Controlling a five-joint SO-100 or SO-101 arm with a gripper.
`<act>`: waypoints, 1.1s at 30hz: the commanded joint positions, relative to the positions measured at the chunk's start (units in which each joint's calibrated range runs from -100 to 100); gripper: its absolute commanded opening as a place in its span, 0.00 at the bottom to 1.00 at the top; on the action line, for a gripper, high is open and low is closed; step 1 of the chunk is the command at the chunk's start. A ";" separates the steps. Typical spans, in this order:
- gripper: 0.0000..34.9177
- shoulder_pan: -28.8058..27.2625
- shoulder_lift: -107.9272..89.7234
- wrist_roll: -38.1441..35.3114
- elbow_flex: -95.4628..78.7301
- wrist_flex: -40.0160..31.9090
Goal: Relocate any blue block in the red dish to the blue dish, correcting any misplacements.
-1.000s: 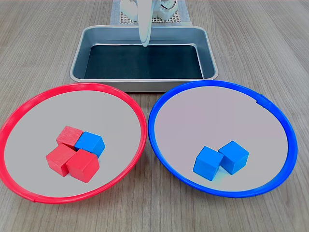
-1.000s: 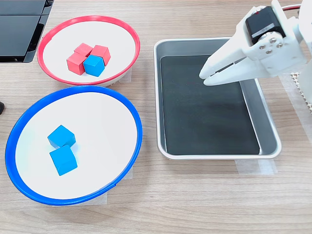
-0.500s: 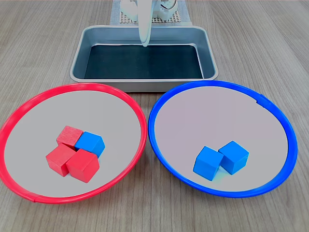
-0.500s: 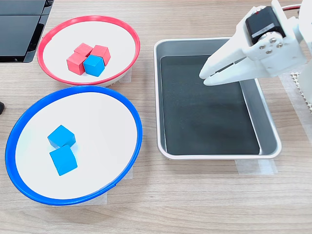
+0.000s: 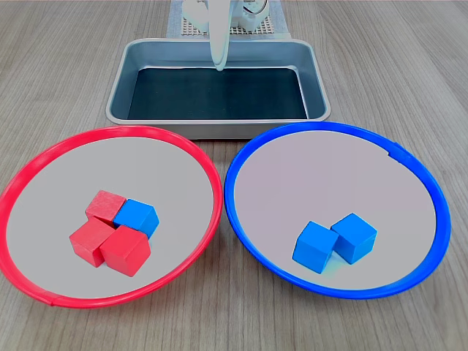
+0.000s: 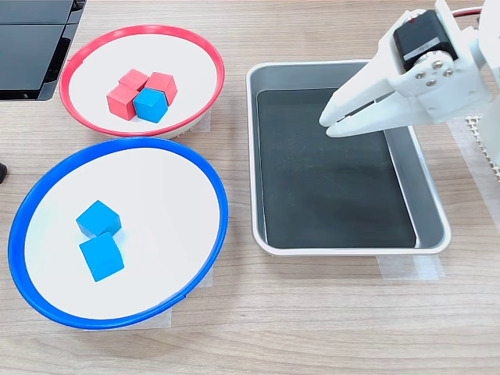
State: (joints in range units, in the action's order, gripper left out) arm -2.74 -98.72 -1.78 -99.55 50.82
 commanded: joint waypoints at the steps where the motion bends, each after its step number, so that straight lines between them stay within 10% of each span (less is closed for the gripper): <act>1: 0.01 -0.32 -0.26 -0.15 0.18 -0.59; 22: 0.01 2.79 -0.17 -2.54 0.37 -0.92; 33: 0.01 2.88 23.54 -1.27 28.31 -1.50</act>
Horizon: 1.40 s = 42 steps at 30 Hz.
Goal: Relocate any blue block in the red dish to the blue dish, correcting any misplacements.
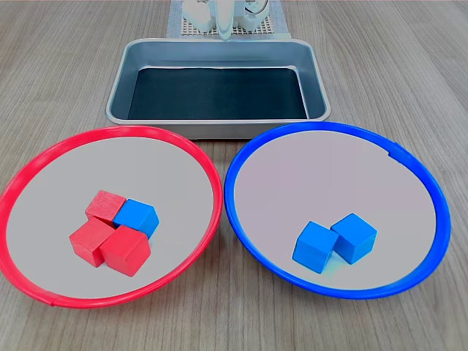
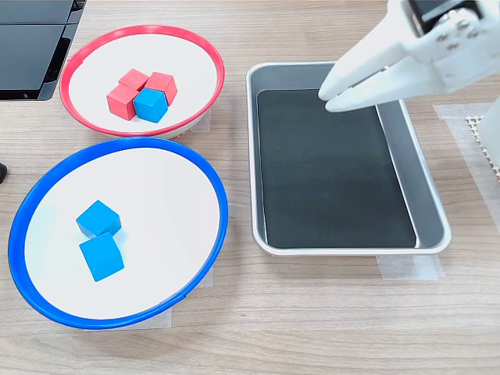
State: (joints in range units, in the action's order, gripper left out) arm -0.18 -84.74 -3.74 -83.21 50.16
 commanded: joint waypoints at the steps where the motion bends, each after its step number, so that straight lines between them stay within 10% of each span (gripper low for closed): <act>1: 0.01 0.22 11.95 0.88 14.44 -0.93; 42: 0.06 -12.01 89.73 14.60 69.42 -9.92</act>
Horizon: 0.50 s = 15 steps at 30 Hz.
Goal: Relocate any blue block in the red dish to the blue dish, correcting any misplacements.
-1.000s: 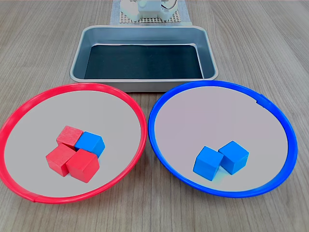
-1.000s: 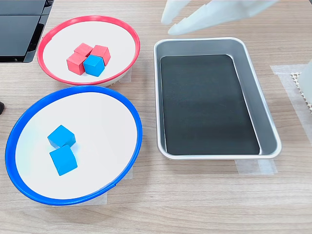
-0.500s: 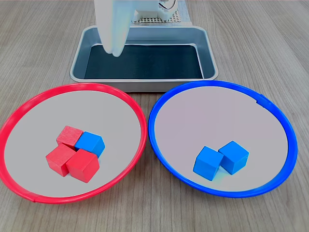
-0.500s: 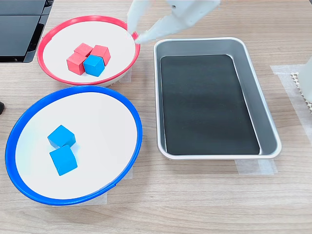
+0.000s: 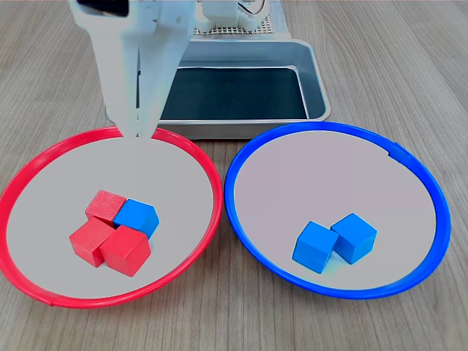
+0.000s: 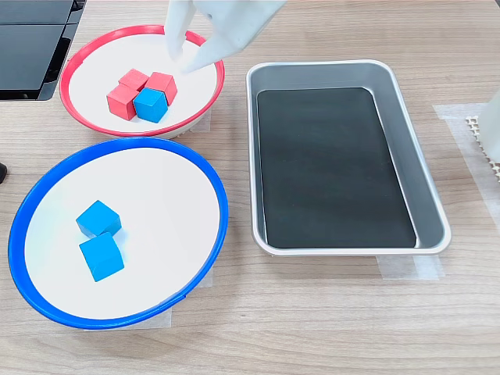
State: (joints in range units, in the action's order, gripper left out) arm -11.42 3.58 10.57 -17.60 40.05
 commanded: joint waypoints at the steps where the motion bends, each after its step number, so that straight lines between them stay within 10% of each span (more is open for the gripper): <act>1: 0.07 -1.24 3.03 0.49 4.81 0.27; 15: 0.26 -1.34 10.19 2.15 9.64 1.02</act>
State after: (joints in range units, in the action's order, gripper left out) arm -13.54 13.90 12.48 -10.53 40.70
